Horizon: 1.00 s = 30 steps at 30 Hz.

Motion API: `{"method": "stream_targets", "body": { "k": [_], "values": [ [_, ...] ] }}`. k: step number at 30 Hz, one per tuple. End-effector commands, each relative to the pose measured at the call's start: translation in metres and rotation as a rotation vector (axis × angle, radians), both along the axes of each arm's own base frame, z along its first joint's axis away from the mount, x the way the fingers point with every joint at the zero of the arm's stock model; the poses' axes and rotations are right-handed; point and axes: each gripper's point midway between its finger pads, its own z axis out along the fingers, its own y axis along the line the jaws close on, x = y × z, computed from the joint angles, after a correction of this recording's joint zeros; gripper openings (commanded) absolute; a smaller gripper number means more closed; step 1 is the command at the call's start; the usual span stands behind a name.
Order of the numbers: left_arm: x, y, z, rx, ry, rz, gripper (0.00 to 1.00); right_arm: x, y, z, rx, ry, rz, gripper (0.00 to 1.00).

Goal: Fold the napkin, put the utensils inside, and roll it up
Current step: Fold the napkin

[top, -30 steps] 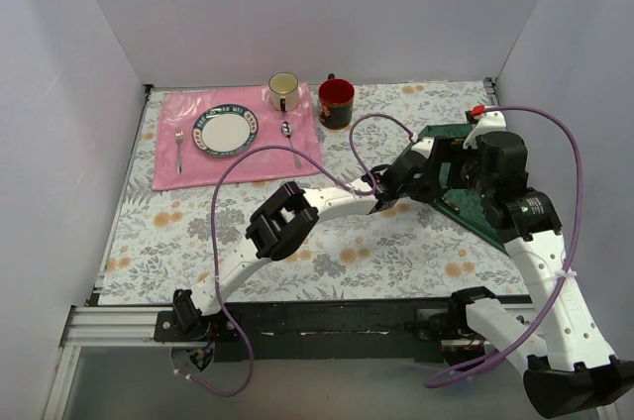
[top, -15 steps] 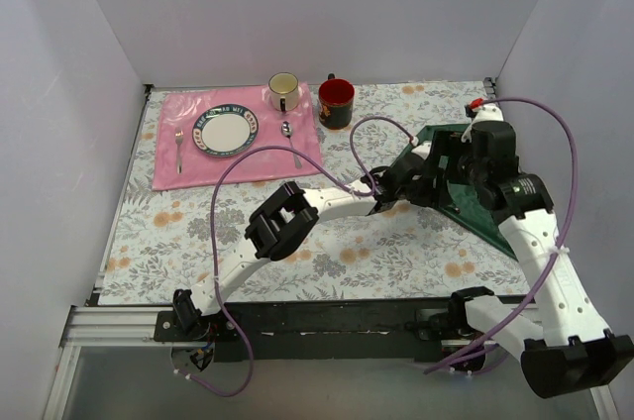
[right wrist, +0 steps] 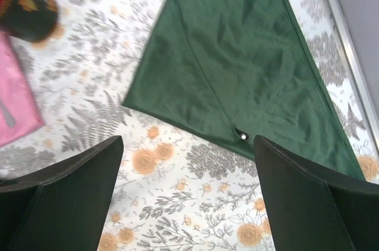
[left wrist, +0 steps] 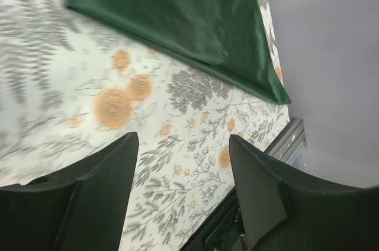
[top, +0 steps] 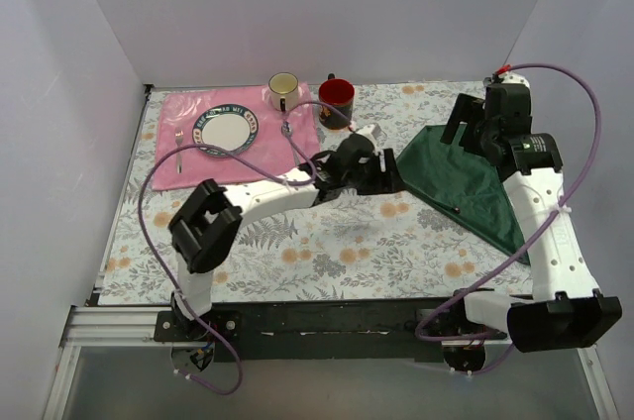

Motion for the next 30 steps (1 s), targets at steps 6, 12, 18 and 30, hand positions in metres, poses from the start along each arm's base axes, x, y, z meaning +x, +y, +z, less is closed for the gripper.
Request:
{"method": "stream_targets", "body": {
  "k": [6,12,18,30],
  "values": [
    [0.002,0.138,0.061,0.054,-0.015,0.216,0.64,-0.027,-0.073,-0.153,0.326,0.313,-0.275,0.79],
    [-0.027,0.164,0.088,0.033,-0.1,0.156,0.65,-0.089,-0.134,-0.187,0.415,0.256,-0.625,0.62],
    [-0.047,0.174,0.094,0.014,-0.121,0.099,0.66,-0.151,-0.187,-0.208,0.344,0.204,-0.977,0.62],
    [-0.057,0.186,0.102,0.04,-0.17,0.072,0.66,-0.198,-0.201,-0.255,0.324,0.184,-1.2,0.57]
  ]
}}
